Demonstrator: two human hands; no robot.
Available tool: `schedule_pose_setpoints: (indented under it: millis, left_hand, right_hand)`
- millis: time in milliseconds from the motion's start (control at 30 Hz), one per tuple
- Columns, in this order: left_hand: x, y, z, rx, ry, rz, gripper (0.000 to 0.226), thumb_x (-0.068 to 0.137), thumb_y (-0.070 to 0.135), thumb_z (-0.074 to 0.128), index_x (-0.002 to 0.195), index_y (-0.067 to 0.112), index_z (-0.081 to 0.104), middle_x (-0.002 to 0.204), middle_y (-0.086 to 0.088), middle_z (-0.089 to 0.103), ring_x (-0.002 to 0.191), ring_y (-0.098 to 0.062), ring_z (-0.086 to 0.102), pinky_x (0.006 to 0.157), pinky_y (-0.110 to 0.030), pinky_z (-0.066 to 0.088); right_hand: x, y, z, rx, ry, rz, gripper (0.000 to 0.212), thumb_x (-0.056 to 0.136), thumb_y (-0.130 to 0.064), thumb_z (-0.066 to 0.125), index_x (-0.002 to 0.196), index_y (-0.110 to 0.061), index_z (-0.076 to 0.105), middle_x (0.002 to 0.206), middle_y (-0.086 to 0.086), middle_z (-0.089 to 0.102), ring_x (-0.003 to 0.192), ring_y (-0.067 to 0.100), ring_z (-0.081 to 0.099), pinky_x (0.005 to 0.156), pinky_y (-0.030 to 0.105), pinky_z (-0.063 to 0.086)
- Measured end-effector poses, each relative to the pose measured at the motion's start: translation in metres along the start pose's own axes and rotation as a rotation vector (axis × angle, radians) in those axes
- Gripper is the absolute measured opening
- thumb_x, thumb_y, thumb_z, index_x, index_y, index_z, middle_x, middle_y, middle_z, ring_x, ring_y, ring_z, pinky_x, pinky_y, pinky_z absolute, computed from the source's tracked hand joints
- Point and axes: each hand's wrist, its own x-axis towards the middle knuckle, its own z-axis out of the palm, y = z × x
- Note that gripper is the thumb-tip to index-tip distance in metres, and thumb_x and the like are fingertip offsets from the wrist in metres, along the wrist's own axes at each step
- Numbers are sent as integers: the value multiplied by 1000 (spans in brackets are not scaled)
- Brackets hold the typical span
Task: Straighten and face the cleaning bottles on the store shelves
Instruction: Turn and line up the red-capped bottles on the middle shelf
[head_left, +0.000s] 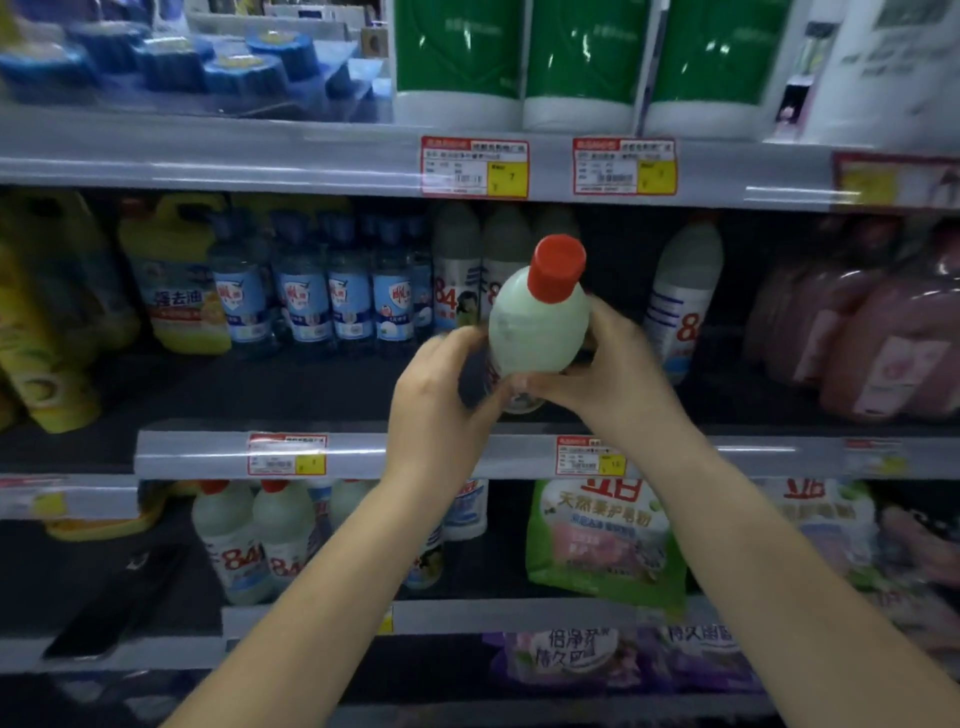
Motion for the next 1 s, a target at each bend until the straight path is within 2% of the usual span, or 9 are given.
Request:
schedule_pose_setpoints:
  millis: [133, 200, 267, 433, 533, 667, 767, 900, 1000]
  left_hand:
    - [8, -5, 19, -119, -64, -46, 38, 78, 16, 70, 114, 9, 61, 106, 3, 60, 98, -6, 49, 80, -9, 34]
    - [13, -9, 27, -178, -95, -79, 36, 79, 16, 69, 114, 14, 61, 102, 14, 53, 97, -2, 49, 78, -10, 37]
    - [18, -13, 34, -219, -123, -111, 35, 79, 16, 69, 113, 17, 60, 98, 20, 51, 95, -1, 51, 77, -9, 40]
    - [22, -27, 56, -326, -126, -95, 41, 82, 16, 66, 121, 17, 55, 109, 4, 57, 104, -15, 59, 90, -37, 51]
    - [27, -31, 71, -331, -167, -127, 56, 82, 15, 65, 133, 20, 43, 121, -6, 57, 111, -20, 57, 92, -42, 50]
    - [32, -39, 87, -312, -201, -159, 72, 78, 2, 65, 140, 22, 34, 126, -9, 54, 116, -19, 53, 96, -36, 48]
    - [32, -45, 92, -331, -221, -161, 77, 76, 4, 69, 139, 27, 32, 129, -4, 54, 118, -14, 53, 97, -30, 47]
    - [32, -44, 91, -350, -274, -166, 87, 75, 6, 72, 143, 25, 23, 129, 6, 52, 114, -4, 51, 85, 0, 39]
    - [37, -44, 97, -299, -281, -176, 80, 77, 7, 70, 142, 22, 26, 126, 3, 56, 111, -8, 54, 83, -8, 42]
  right_hand:
    - [9, 14, -1, 30, 11, 55, 64, 65, -13, 82, 122, -20, 54, 105, -10, 59, 96, 4, 54, 71, 0, 43]
    - [15, 22, -2, 41, 18, 85, 66, 66, -11, 82, 125, -19, 53, 110, -6, 61, 98, 7, 55, 70, 2, 43]
    - [22, 30, -1, 22, 23, 121, 67, 67, -11, 81, 126, -17, 51, 116, 0, 61, 102, 12, 56, 75, 16, 44]
    - [37, 43, 1, 6, 22, 179, 62, 72, -12, 77, 127, -16, 49, 104, -7, 53, 96, 8, 52, 72, 19, 43]
    - [43, 52, 5, 66, 58, 199, 56, 74, -13, 75, 124, -14, 49, 110, -1, 59, 95, 10, 56, 67, 14, 45]
    - [47, 72, 16, 55, 92, 234, 58, 74, -10, 74, 125, -12, 47, 119, 6, 61, 100, 14, 59, 77, 24, 46]
    - [44, 84, 21, 111, 81, 250, 60, 76, -8, 73, 129, -15, 46, 117, 0, 60, 105, 12, 57, 78, 19, 46]
    - [43, 93, 26, 43, 130, 238, 64, 75, -12, 74, 132, -18, 46, 119, -2, 55, 107, 13, 54, 87, 27, 48]
    - [44, 97, 27, 32, 200, 236, 57, 77, -10, 72, 129, -13, 48, 114, -2, 57, 100, 8, 53, 78, 17, 45]
